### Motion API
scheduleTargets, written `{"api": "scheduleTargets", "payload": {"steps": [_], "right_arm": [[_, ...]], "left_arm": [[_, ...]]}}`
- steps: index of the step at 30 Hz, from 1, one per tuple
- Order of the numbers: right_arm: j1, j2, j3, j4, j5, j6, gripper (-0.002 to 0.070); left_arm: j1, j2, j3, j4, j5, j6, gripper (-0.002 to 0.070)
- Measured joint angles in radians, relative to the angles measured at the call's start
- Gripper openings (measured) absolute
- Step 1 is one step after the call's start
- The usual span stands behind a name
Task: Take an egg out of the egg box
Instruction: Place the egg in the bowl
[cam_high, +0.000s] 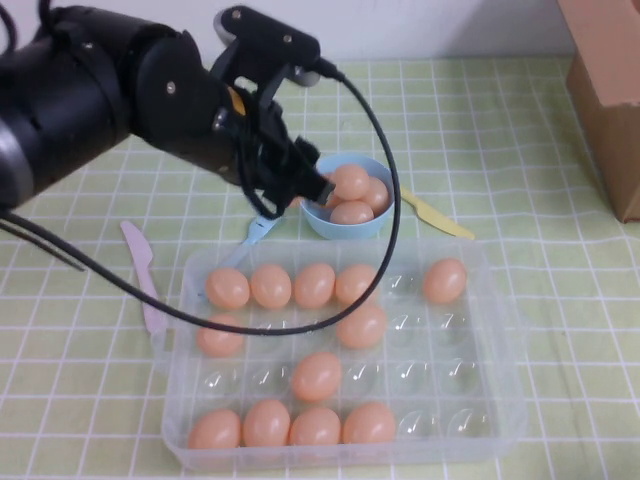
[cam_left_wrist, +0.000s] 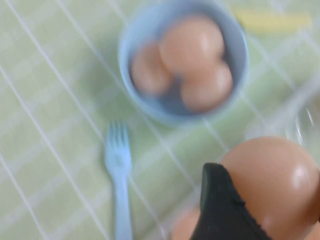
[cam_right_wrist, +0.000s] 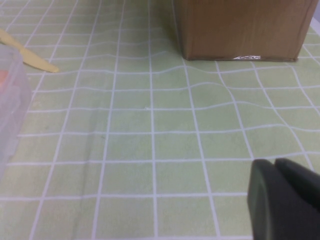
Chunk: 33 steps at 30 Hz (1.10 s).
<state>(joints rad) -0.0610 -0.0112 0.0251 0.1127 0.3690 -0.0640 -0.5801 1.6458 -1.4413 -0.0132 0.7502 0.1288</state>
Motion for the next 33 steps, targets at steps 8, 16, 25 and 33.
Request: {"api": "scheduleTargets", "payload": {"steps": [8, 16, 25, 33], "right_arm": [[0.0, -0.002, 0.0, 0.0, 0.0, 0.0, -0.0017], [0.0, -0.002, 0.0, 0.0, 0.0, 0.0, -0.0017], [0.0, -0.002, 0.0, 0.0, 0.0, 0.0, -0.0017], [0.0, -0.002, 0.0, 0.0, 0.0, 0.007, -0.0017]], "left_arm": [[0.019, 0.165, -0.002, 0.013, -0.359, -0.023, 0.0327], [0.032, 0.292, -0.002, 0.002, -0.524, -0.048, 0.0327], [0.052, 0.351, -0.002, -0.025, -0.604, -0.052, 0.0327], [0.052, 0.389, -0.004, -0.049, -0.621, -0.052, 0.0327]]}}
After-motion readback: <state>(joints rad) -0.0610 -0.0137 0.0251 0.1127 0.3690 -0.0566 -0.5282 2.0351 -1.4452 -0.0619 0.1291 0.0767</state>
